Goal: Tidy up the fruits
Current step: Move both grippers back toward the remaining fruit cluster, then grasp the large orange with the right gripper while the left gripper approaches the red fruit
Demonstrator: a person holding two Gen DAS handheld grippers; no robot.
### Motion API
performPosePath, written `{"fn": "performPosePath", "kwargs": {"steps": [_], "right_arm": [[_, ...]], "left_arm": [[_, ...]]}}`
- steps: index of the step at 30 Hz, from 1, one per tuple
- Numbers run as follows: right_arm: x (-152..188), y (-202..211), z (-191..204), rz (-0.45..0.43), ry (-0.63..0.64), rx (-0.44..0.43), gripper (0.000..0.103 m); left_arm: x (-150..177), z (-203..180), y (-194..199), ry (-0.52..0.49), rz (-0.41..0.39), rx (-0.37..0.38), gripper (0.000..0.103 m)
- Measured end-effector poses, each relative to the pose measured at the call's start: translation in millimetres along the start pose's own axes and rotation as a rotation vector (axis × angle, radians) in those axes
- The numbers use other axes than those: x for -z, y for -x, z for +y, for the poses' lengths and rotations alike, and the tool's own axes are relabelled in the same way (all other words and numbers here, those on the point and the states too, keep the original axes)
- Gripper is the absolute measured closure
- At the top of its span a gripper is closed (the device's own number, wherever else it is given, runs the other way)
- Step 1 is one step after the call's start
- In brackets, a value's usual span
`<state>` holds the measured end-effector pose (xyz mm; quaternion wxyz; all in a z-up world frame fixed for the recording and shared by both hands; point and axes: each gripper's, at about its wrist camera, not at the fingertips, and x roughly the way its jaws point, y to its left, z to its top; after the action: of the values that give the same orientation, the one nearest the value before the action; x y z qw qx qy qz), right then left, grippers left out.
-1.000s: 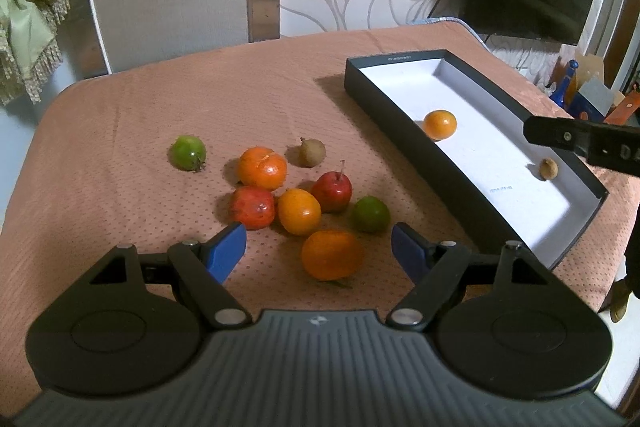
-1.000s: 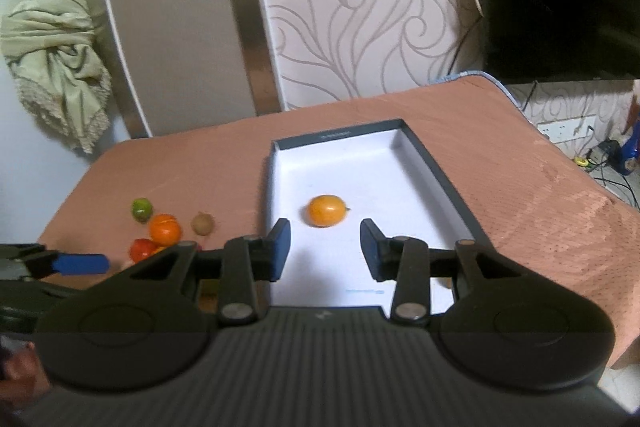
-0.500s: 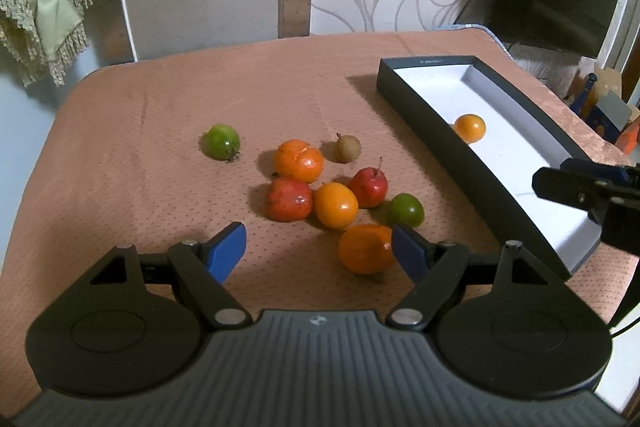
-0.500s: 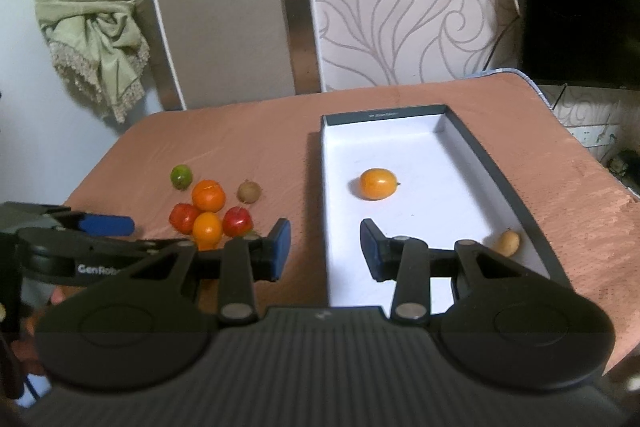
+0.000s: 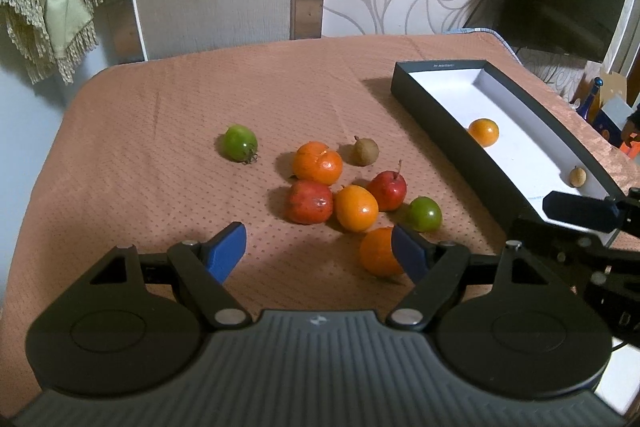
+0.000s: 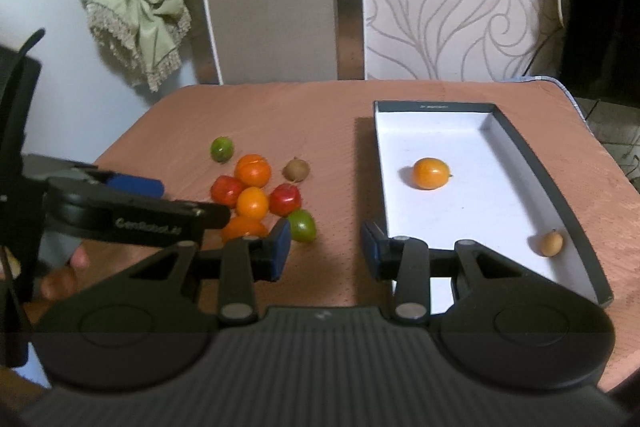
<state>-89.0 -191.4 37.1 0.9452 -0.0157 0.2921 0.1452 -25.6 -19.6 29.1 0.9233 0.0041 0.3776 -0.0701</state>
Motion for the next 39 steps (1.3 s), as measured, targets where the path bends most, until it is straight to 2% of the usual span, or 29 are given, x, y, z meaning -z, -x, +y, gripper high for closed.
{"fn": "performPosePath", "kwargs": {"steps": [29, 35, 37, 39], "right_arm": [[5.1, -46.4, 50.6, 0.095, 0.051, -0.047, 0.062], [3.9, -60.0, 55.0, 0.127, 0.057, -0.039, 0.061], [3.6, -63.9, 55.7, 0.134, 0.054, -0.034, 0.055], [2.8, -67.8, 56.1, 0.139, 0.053, -0.031, 0.054]], "left_arm": [[-6.9, 44.6, -12.6, -0.007, 0.017, -0.015, 0.02], [-9.1, 49.4, -18.0, -0.02, 0.026, 0.012, 0.02], [-9.6, 49.6, -20.2, -0.029, 0.03, 0.031, 0.02], [-10.1, 49.4, -23.1, -0.037, 0.034, 0.049, 0.02]]}}
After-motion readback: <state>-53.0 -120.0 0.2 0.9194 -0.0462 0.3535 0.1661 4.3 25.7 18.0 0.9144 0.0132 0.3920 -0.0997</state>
